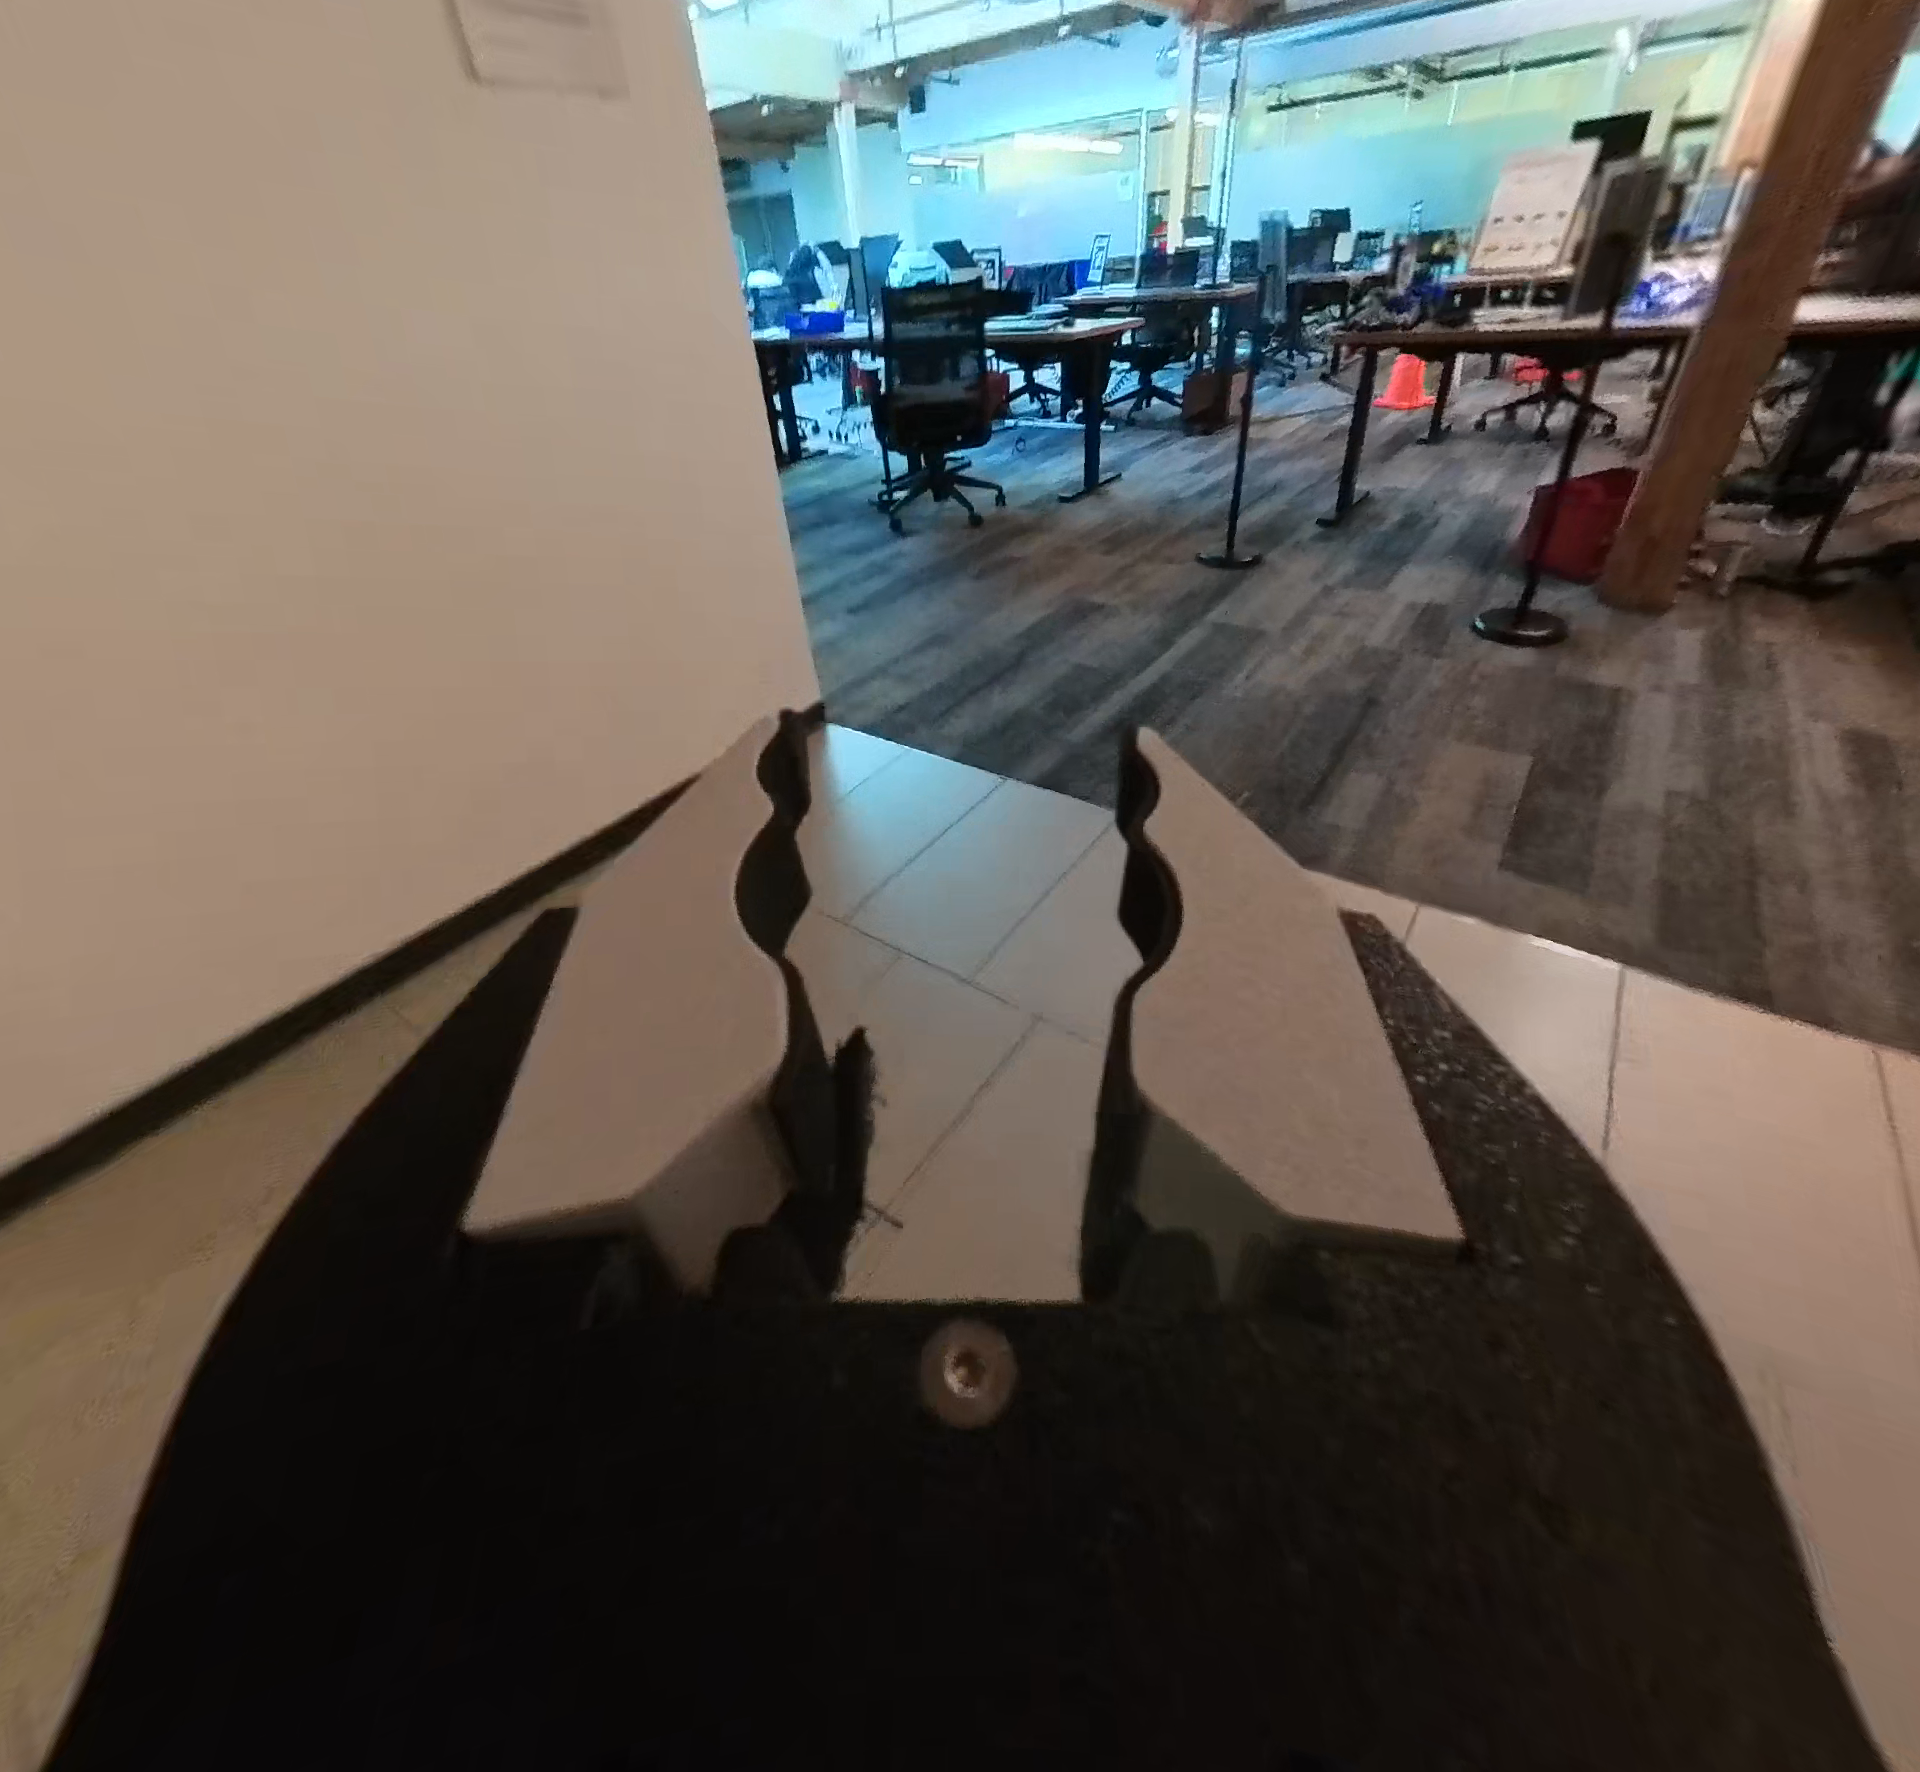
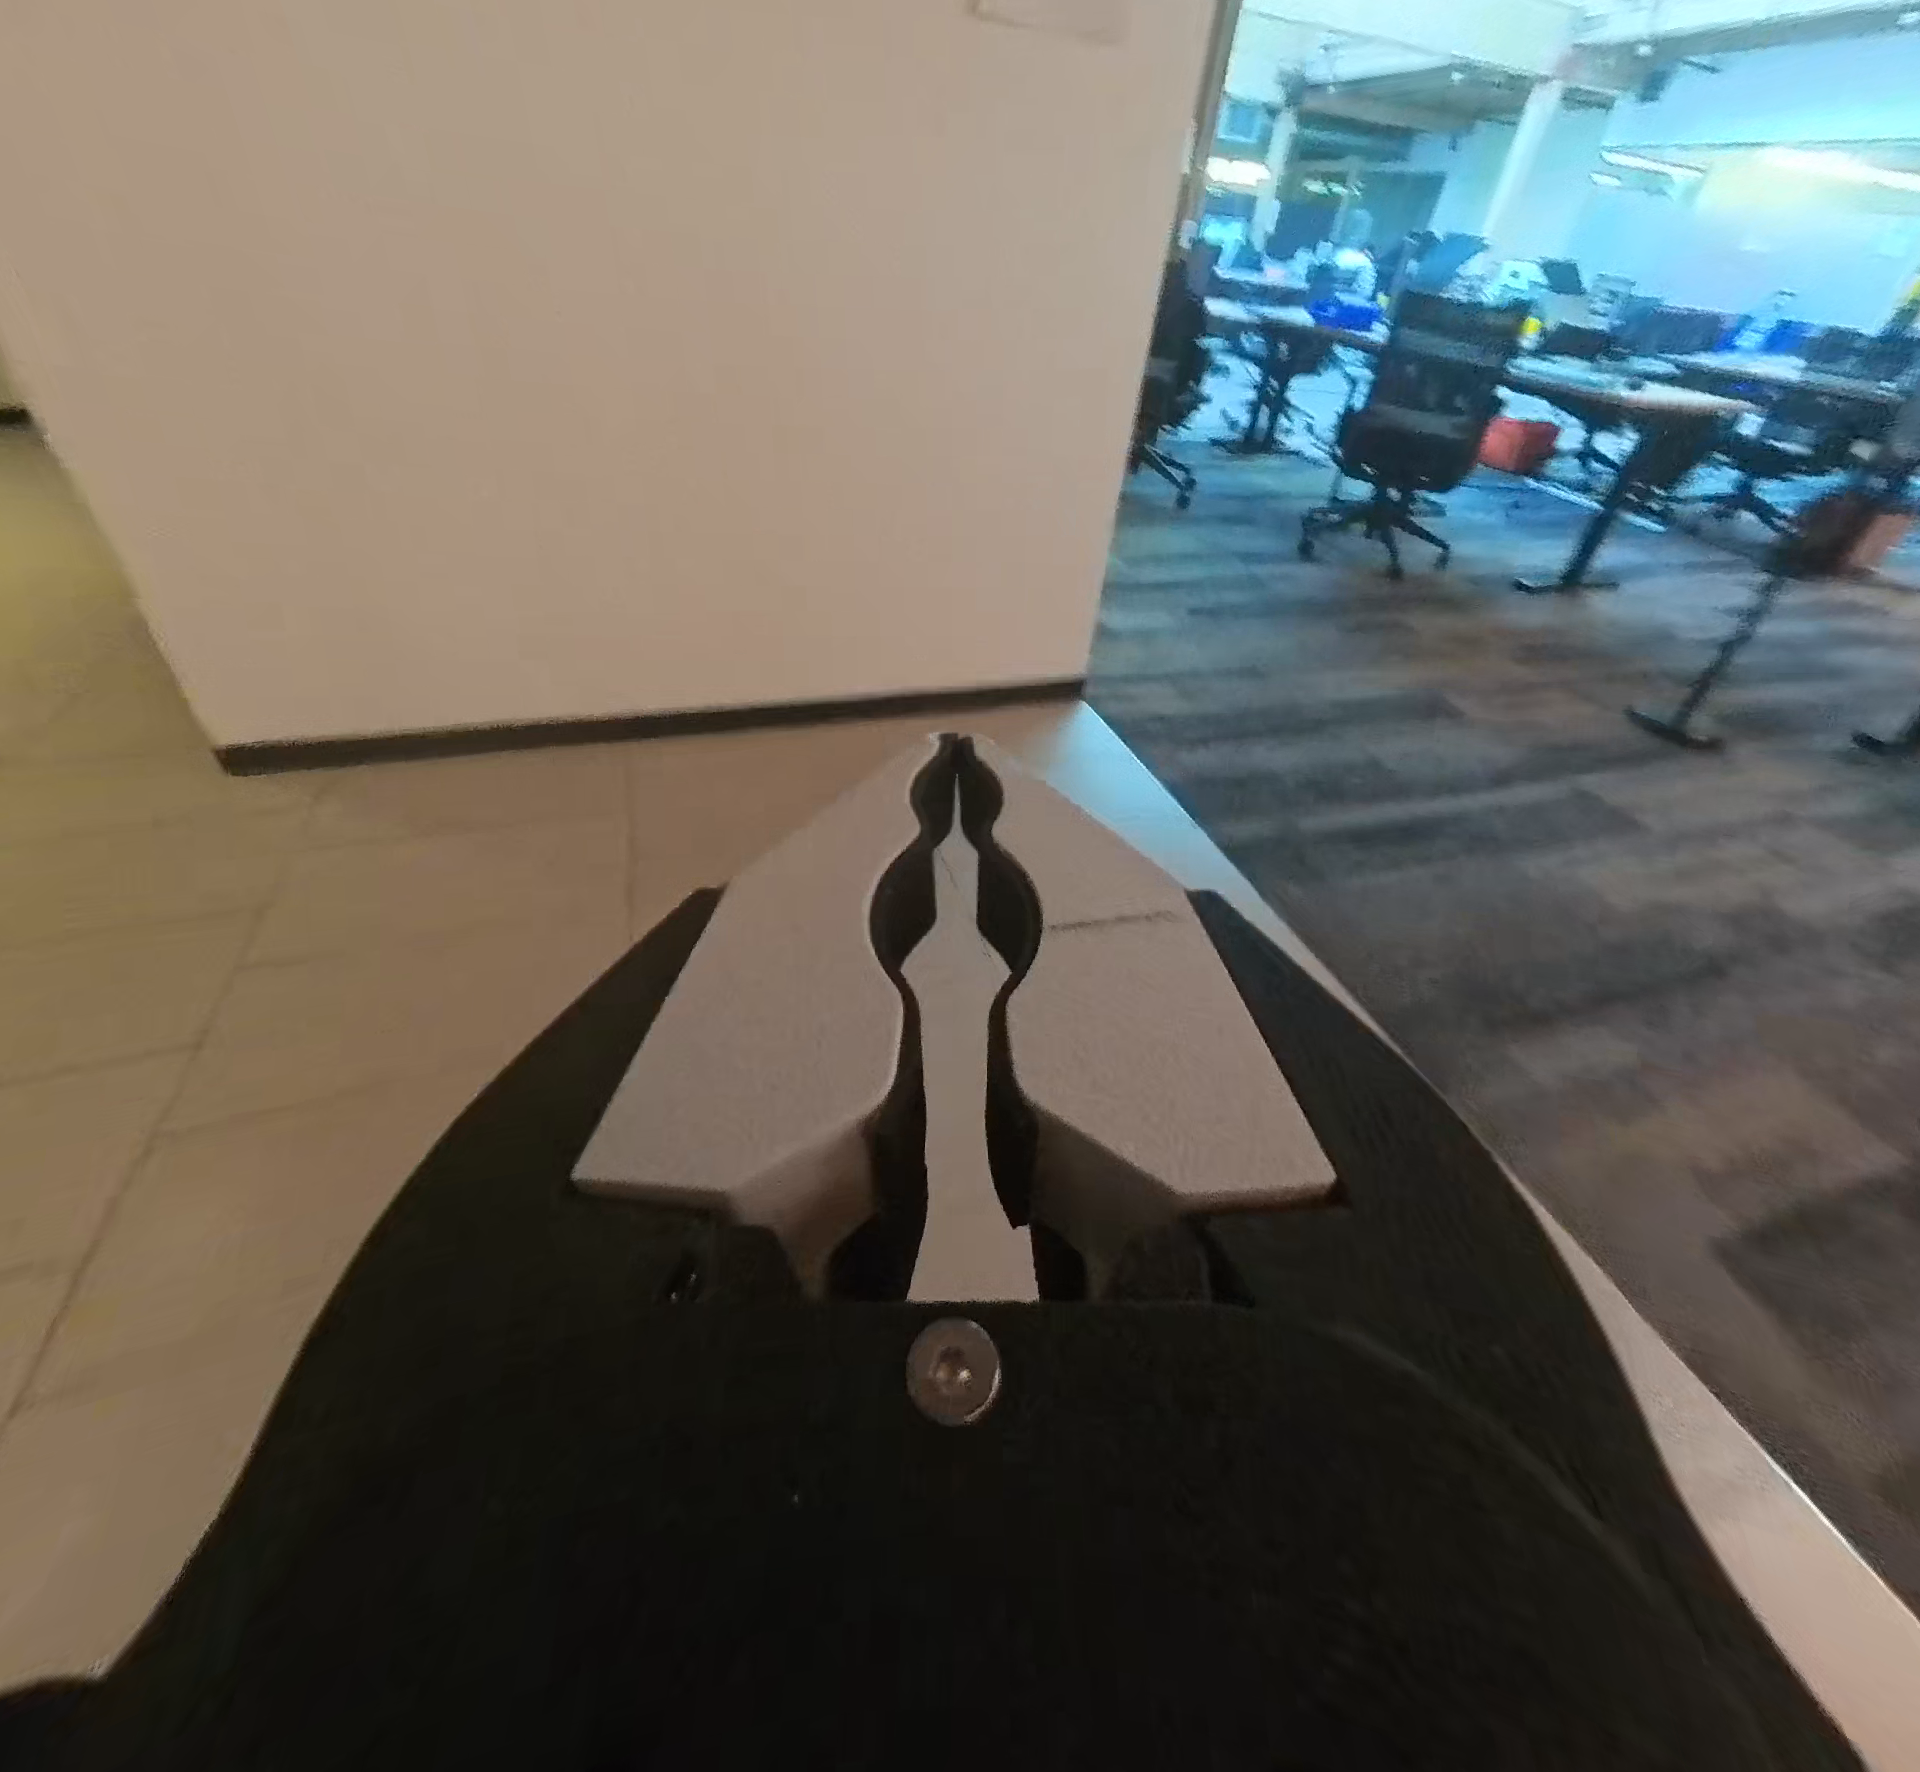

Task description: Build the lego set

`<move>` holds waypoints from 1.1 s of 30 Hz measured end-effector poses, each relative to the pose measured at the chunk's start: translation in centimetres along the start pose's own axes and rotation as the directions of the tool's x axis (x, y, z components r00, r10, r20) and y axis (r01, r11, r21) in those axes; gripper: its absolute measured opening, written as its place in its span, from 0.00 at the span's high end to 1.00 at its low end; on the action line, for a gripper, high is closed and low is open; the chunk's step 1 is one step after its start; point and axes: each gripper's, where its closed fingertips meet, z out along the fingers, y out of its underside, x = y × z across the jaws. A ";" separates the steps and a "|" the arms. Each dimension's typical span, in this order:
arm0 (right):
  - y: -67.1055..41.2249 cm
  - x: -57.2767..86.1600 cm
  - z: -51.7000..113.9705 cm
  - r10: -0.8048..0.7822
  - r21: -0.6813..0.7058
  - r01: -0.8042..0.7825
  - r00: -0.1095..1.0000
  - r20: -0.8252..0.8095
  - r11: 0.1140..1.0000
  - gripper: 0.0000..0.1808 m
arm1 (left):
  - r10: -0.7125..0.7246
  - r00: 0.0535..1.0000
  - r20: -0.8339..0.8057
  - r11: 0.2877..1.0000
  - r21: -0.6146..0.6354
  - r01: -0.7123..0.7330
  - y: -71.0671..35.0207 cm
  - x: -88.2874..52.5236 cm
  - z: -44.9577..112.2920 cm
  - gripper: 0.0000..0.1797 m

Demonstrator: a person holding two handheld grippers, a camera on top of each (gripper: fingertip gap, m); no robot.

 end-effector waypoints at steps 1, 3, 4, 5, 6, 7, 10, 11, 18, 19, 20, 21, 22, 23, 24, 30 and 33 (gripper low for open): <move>-0.8 0.3 3.2 0.005 0.035 -0.006 1.000 0.026 0.999 1.00 | -0.036 0.999 0.004 0.999 -0.006 0.036 0.4 -0.9 2.3 0.68; -1.9 1.3 9.5 -0.012 0.083 0.009 0.999 0.044 0.996 1.00 | -0.051 0.999 0.013 0.999 -0.018 0.051 1.3 -2.5 6.9 0.68; -2.3 1.9 12.6 -0.024 0.096 0.020 0.999 0.044 0.995 1.00 | -0.037 0.999 0.026 0.999 -0.021 0.037 1.8 -3.1 9.5 0.68; -2.4 2.6 15.6 -0.031 0.107 0.026 0.999 0.041 0.994 1.00 | -0.019 0.999 0.034 1.000 -0.022 0.020 2.2 -3.9 12.0 0.69; -2.3 3.5 18.6 -0.027 0.113 0.023 0.999 0.035 0.993 1.00 | -0.004 0.999 0.035 1.000 -0.023 0.005 2.6 -4.6 14.7 0.69; -2.1 4.5 21.6 -0.018 0.114 0.014 0.999 0.035 0.993 1.00 | 0.009 0.999 0.033 1.000 -0.024 -0.008 2.9 -5.3 17.7 0.70; -0.9 9.0 31.0 -0.001 0.061 0.000 1.000 0.023 0.998 1.00 | 0.015 1.000 0.023 0.999 -0.043 -0.014 3.0 -7.0 27.8 0.73; -0.8 10.9 33.7 0.016 0.035 -0.016 1.000 0.011 0.999 1.00 | 0.013 1.000 -0.002 0.998 -0.061 -0.013 2.8 -7.2 31.4 0.73; 1.0 29.6 44.6 -0.043 -0.100 0.012 0.950 -0.311 0.995 1.00 | 0.027 0.978 -0.207 0.997 -0.067 -0.041 0.5 -3.9 58.1 0.74; 2.2 32.7 45.1 -0.042 -0.121 -0.003 0.929 -0.368 0.993 1.00 | 0.016 0.973 -0.229 0.997 -0.064 -0.031 0.6 -3.2 61.9 0.75; 3.5 35.7 45.6 -0.047 -0.146 -0.018 0.903 -0.426 0.989 1.00 | 0.002 0.969 -0.247 0.998 -0.060 -0.017 0.9 -2.5 65.8 0.75; 5.0 38.8 45.9 -0.057 -0.176 -0.032 0.875 -0.481 0.984 1.00 | -0.015 0.966 -0.257 0.998 -0.062 -0.001 1.3 -2.0 69.7 0.77; 6.5 41.9 46.3 -0.072 -0.205 -0.046 0.842 -0.534 0.978 1.00 | -0.034 0.967 -0.253 0.998 -0.066 0.017 1.9 -1.6 73.3 0.78; 7.8 45.1 46.7 -0.082 -0.222 -0.062 0.806 -0.587 0.973 1.00 | -0.054 0.970 -0.239 0.997 -0.070 0.038 2.5 -1.5 77.2 0.78; 8.8 48.3 47.2 -0.086 -0.228 -0.080 0.769 -0.634 0.970 1.00 | -0.076 0.972 -0.221 0.995 -0.075 0.061 3.1 -1.5 80.9 0.79; 9.9 67.0 55.6 -0.135 -0.246 -0.131 0.552 -0.823 0.960 1.00 | -0.096 0.992 -0.083 0.983 -0.162 0.081 5.8 -2.8 101.3 0.88; 7.8 73.5 64.9 -0.137 -0.225 -0.084 0.573 -0.808 0.971 0.98 | -0.031 0.999 -0.034 0.989 -0.149 0.026 4.9 -4.6 110.5 0.90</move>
